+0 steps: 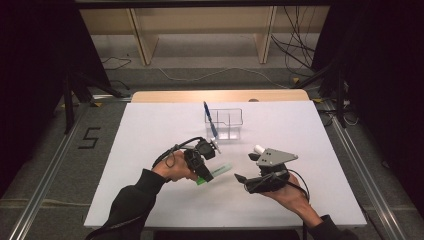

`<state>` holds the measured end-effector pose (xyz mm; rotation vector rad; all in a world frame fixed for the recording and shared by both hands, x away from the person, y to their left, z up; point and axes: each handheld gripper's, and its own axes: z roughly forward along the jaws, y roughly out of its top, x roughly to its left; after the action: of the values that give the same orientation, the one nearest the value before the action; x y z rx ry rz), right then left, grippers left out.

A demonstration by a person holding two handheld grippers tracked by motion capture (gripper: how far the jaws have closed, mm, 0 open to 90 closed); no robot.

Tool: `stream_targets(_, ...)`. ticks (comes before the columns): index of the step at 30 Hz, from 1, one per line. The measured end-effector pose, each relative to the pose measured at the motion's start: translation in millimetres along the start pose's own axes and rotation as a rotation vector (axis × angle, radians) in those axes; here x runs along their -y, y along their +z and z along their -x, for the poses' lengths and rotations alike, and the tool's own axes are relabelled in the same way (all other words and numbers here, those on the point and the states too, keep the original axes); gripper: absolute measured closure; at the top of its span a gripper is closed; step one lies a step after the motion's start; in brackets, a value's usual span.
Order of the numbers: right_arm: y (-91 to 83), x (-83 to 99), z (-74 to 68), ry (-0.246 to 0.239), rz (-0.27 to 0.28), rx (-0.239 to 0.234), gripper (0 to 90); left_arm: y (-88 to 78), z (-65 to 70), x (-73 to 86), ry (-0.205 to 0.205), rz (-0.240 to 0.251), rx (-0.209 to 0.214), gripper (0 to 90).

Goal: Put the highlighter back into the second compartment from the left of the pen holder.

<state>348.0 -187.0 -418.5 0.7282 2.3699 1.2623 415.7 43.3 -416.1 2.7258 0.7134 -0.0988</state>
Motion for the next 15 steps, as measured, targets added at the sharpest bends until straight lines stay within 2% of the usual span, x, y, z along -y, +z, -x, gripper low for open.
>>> stream_targets(3, 1.1, 0.3, -6.1, -0.028, 0.0, -0.002, 21.7, -2.6, 1.2, 1.3, 0.012, -0.013, 0.014, 66.6)
stream_targets(8, 2.4, 0.7, -14.9, -0.066, 0.005, -0.001, 21.7, -9.0, 2.7, 4.1, 0.008, -0.002, 0.021, 66.6)
stream_targets(15, 4.9, 1.1, -26.2, -0.123, 0.0, 0.003, 21.7, -16.8, 3.8, 6.8, 0.02, -0.013, 0.044, 66.6)
